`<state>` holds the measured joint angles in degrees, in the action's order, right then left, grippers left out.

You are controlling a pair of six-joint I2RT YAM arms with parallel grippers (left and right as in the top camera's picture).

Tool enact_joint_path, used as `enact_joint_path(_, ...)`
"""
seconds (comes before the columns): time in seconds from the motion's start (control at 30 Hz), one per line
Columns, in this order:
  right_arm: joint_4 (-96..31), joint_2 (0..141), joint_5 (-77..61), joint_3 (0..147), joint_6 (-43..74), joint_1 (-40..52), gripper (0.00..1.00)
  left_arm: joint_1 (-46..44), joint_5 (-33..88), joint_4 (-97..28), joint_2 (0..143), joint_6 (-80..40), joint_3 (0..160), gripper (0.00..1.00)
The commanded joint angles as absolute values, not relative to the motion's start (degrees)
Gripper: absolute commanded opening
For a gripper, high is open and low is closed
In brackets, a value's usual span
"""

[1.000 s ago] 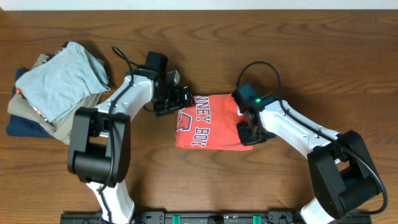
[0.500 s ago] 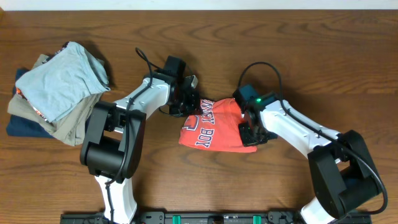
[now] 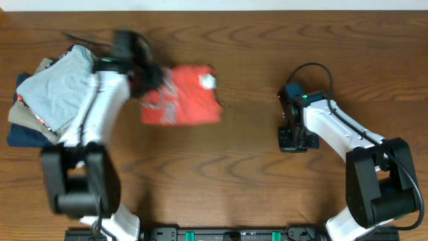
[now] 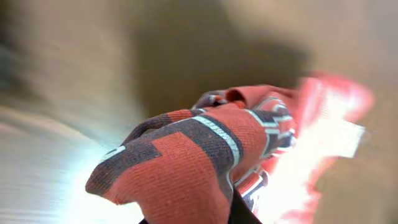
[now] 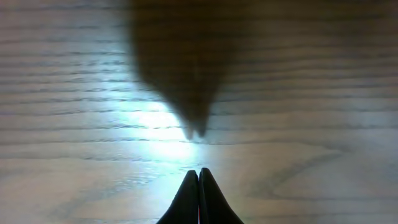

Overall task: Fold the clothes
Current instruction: 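Carry the folded shirt left and place it on the clothes stack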

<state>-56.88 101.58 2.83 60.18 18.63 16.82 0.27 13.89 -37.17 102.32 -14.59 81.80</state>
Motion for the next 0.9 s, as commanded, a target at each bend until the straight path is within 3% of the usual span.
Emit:
enact_joint_path(0.0, -57.01, 100.95, 3.22, 59.94, 17.69, 16.12, 0.01, 5.96, 4.99, -37.04, 97.01, -11.77, 88.05, 0.06)
enact_joint_path(0.33, -56.62, 100.95, 3.22, 59.94, 17.50, 16.14, 0.01, 27.59, 2.94, -38.35, 95.61, -12.08, 89.36, 0.09)
enact_joint_path(0.53, -56.82, 100.95, 3.22, 59.94, 17.08, 16.14, 0.01, 36.01, 2.98, -40.80, 99.42, -19.44, 88.55, 0.09)
enact_joint_path(0.57, -56.82, 100.95, 3.22, 59.94, 17.08, 16.14, 0.01, 36.95, 2.98, -41.15, 100.01, -20.47, 88.55, 0.14)
enact_joint_path(0.6, -56.82, 100.95, 3.22, 59.94, 17.08, 16.12, 0.01, 37.67, 3.01, -41.32, 100.53, -21.39, 88.55, 0.31)
enact_joint_path(0.63, -56.80, 100.95, 3.22, 59.94, 17.08, 16.14, 0.01, 38.15, 3.27, -41.34, 100.84, -21.96, 88.55, 0.58)
enact_joint_path(0.7, -56.82, 100.95, 3.22, 59.94, 17.08, 16.14, 0.01, 38.72, 4.43, -41.08, 101.27, -22.09, 88.55, 0.98)
enact_joint_path(0.87, -57.04, 100.95, 3.22, 59.94, 17.08, 16.12, 0.02, 38.79, 11.20, -38.72, 101.03, -23.22, 88.71, 0.98)
